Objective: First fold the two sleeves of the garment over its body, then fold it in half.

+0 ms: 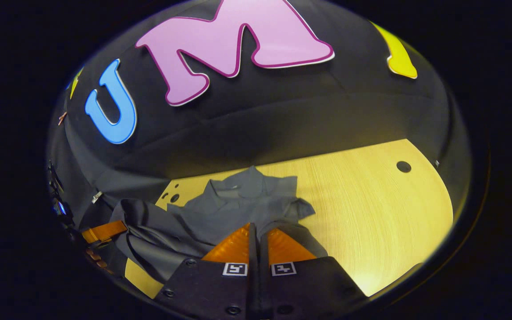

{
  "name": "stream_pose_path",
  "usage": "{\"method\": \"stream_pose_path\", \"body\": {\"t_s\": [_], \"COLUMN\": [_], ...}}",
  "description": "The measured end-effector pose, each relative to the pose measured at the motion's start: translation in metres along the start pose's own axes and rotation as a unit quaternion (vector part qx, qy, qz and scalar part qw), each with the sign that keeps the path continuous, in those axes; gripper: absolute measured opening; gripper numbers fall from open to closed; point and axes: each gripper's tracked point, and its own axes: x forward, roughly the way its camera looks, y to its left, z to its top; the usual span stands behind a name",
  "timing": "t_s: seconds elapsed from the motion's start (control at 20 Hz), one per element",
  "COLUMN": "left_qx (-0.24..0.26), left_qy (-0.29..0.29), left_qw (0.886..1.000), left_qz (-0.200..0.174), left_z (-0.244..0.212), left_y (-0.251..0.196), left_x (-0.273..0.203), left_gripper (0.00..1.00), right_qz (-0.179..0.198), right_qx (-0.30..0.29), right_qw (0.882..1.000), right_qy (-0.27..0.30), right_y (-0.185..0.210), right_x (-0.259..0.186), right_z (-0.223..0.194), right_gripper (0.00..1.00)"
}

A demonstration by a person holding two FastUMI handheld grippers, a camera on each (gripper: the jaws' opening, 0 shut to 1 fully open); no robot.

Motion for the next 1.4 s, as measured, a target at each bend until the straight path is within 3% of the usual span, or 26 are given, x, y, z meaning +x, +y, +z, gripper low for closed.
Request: {"method": "stream_pose_path", "body": {"t_s": [0.25,0.45,0.8,0.95,1.0,1.05,1.1,1.15,1.25,1.3,1.4], "left_qx": [-0.027,-0.013,-0.025,0.004,0.025,0.043,0.073,0.095,0.116,0.126,0.147], "left_qy": [-0.020,-0.025,-0.021,-0.011,-0.011,-0.014,-0.026,-0.037,-0.051,-0.059,-0.074], "left_qw": [0.999,0.999,0.997,0.998,0.998,0.997,0.995,0.993,0.990,0.988,0.984], "left_qz": [0.014,0.026,0.076,0.060,0.060,0.064,0.070,0.067,0.068,0.067,0.068], "left_z": [0.029,0.040,0.041,0.038,0.040,0.044,0.054,0.063,0.076,0.082,0.091], "left_y": [0.023,0.040,0.087,0.084,0.083,0.083,0.081,0.073,0.064,0.059,0.048], "left_x": [0.060,0.109,0.184,0.192,0.191,0.188,0.181,0.175,0.159,0.149,0.127], "left_gripper": [0.05,0.05,0.06,0.17,0.13,0.33,0.52,0.72,0.82,0.95,0.96], "right_qz": [-0.003,-0.019,-0.076,-0.090,-0.092,-0.095,-0.101,-0.103,-0.102,-0.102,-0.091], "right_qx": [-0.003,0.005,0.015,0.014,0.008,-0.002,-0.021,-0.039,-0.075,-0.087,-0.101], "right_qw": [1.000,0.999,0.995,0.994,0.994,0.994,0.994,0.993,0.990,0.989,0.987], "right_qy": [-0.021,-0.031,-0.061,-0.057,-0.053,-0.048,-0.046,-0.049,-0.059,-0.066,-0.086], "right_y": [0.002,-0.009,-0.047,-0.058,-0.059,-0.061,-0.062,-0.060,-0.051,-0.045,-0.029], "right_x": [0.052,0.095,0.153,0.162,0.162,0.159,0.154,0.148,0.136,0.128,0.110], "right_z": [0.021,0.026,0.043,0.035,0.032,0.029,0.027,0.029,0.036,0.039,0.048], "right_gripper": [0.05,0.05,0.05,0.05,0.05,0.07,0.20,0.24,0.75,1.00,0.98]}}
